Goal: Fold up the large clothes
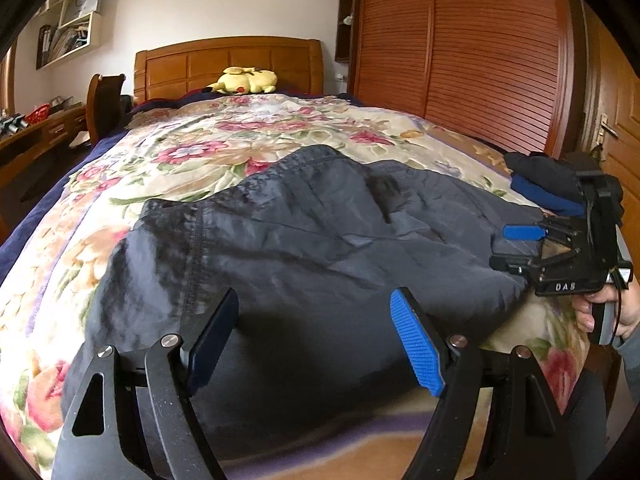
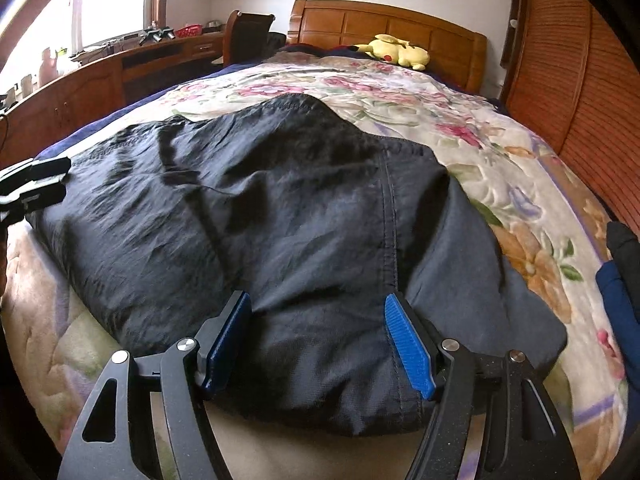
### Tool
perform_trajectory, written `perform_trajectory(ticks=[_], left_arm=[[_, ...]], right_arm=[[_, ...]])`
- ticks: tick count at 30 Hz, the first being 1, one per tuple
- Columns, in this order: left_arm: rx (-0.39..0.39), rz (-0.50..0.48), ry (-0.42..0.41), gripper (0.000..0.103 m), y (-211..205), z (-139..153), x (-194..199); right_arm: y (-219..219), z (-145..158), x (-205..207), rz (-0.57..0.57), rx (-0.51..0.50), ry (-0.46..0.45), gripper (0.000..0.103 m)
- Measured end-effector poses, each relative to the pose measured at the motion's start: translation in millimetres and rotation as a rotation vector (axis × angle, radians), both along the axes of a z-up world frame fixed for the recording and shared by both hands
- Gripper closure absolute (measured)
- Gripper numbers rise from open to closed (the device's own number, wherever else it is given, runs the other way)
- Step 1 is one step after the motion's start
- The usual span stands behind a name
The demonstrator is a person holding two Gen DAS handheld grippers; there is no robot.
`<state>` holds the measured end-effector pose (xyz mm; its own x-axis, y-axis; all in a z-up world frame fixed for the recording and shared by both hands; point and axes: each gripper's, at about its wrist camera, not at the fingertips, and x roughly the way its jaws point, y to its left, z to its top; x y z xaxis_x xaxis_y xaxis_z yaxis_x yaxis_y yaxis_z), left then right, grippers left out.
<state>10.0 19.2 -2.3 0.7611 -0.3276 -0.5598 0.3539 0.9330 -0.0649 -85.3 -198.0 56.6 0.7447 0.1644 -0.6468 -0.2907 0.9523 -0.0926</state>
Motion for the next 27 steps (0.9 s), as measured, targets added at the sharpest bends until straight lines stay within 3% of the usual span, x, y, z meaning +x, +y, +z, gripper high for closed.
perform_trajectory(ticks=[10, 22, 27], left_arm=[[0.040, -0.049, 0.018, 0.024, -22, -12, -3], [0.102, -0.053, 0.034, 0.023, -33, -25, -5], [0.117, -0.057, 0.037, 0.022, -36, -28, -5]], right_arm=[[-38, 30, -27, -0.158, 0.027, -0.096, 0.024], [-64, 25, -26, -0.243, 0.055, -0.031, 0.023], [-73, 19, -16, -0.275, 0.095, 0.003, 0.017]])
